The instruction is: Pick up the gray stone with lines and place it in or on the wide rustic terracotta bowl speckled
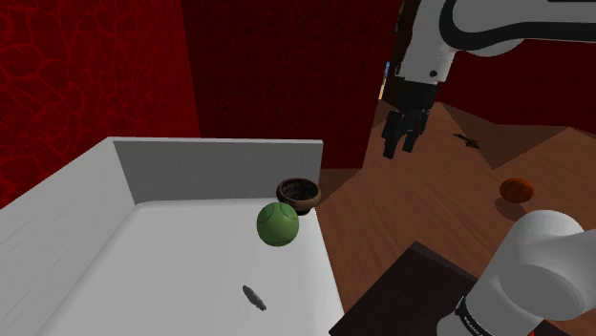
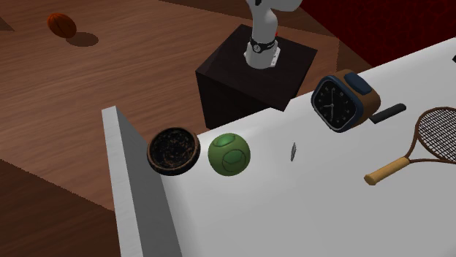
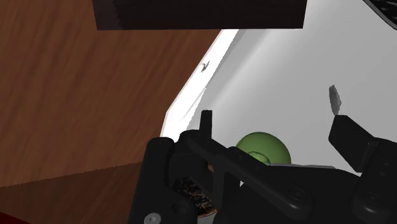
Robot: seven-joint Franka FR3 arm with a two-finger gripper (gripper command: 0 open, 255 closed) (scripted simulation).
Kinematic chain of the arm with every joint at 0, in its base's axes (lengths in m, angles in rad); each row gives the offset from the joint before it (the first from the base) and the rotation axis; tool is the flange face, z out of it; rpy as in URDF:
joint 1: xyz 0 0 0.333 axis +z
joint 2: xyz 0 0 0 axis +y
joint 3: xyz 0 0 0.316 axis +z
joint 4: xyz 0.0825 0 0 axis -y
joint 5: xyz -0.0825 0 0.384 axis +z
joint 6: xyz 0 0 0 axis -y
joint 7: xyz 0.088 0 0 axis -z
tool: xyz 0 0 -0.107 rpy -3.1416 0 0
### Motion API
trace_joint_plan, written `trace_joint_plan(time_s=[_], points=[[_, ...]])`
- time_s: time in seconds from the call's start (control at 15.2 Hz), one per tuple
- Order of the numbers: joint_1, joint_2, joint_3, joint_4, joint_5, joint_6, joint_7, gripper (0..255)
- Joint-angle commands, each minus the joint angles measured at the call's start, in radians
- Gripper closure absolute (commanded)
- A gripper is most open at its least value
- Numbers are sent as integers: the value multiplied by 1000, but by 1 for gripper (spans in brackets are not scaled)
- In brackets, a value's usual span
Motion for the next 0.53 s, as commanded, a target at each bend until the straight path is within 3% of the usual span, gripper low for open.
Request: trace_joint_plan(time_s=[0.0,0.46], points=[[0,0,0,0,0,0,0,0],[50,91,110,-106,57,210,63,0]])
